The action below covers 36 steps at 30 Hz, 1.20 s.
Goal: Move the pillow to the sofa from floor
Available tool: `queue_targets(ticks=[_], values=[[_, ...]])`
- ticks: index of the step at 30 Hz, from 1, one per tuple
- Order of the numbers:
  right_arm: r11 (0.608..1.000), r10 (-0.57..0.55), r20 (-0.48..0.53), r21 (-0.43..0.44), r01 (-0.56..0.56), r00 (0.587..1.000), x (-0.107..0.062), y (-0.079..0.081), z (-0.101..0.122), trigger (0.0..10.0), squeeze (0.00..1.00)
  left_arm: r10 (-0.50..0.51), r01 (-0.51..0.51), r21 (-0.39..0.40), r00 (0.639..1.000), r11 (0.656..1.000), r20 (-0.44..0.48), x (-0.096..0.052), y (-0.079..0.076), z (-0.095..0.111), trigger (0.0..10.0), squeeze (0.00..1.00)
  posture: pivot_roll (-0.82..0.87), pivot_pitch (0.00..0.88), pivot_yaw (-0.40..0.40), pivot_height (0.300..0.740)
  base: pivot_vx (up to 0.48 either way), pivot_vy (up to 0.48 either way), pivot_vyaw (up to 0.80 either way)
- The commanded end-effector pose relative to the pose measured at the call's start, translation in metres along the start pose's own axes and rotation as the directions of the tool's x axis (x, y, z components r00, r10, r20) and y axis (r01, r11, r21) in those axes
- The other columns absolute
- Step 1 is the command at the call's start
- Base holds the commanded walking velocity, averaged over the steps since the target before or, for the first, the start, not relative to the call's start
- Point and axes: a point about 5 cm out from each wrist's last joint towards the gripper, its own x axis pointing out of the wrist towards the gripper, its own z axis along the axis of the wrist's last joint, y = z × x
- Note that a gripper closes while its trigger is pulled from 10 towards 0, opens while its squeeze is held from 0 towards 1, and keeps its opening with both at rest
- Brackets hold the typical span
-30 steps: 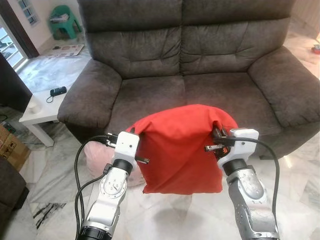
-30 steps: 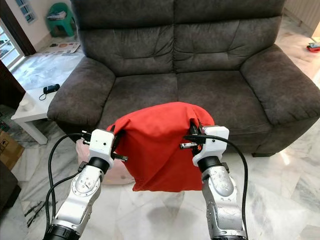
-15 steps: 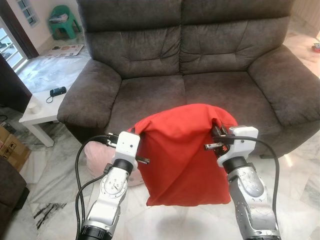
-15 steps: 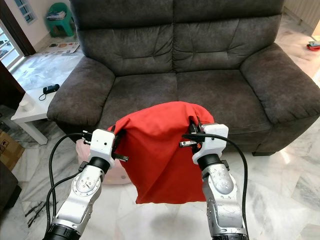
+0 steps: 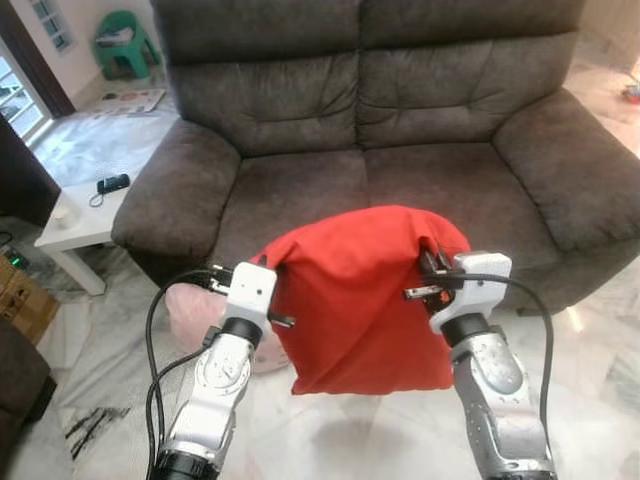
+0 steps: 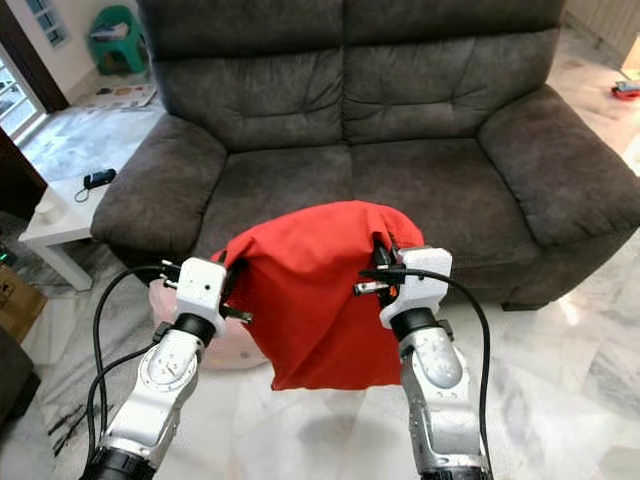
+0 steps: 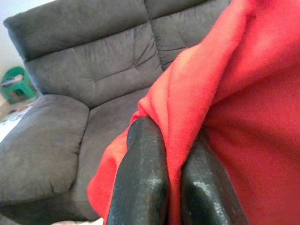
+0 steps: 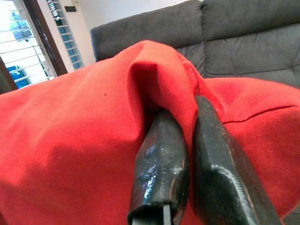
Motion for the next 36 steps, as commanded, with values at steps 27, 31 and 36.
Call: queue_targets(ticks=[27, 31, 36], values=[[0.999, 0.032, 0.116, -0.018, -0.03, 0.993, 0.0077, 0.0046, 0.0208, 10.0, 0.0, 0.003, -0.003, 0.0, 0.997, 1.0, 0.077, 0.0042, 0.0019, 0.0113, 10.0, 0.0, -0.09, 0.021, 0.078, 0.74, 0.0, -0.292, 0.0], [0.999, 0.031, 0.118, -0.019, -0.029, 0.993, 0.0084, 0.0044, 0.0213, 10.0, 0.0, 0.003, -0.003, 0.0, 0.997, 1.0, 0.078, 0.0046, 0.002, 0.0116, 10.0, 0.0, -0.09, 0.028, 0.077, 0.74, 0.0, -0.293, 0.0], [0.999, 0.031, 0.119, -0.018, -0.029, 0.992, 0.009, 0.0044, 0.0215, 10.0, 0.0, 0.006, -0.006, 0.0, 0.997, 1.0, 0.079, 0.005, 0.0024, 0.0118, 10.0, 0.0, -0.09, 0.034, 0.076, 0.74, 0.0, -0.292, 0.0]])
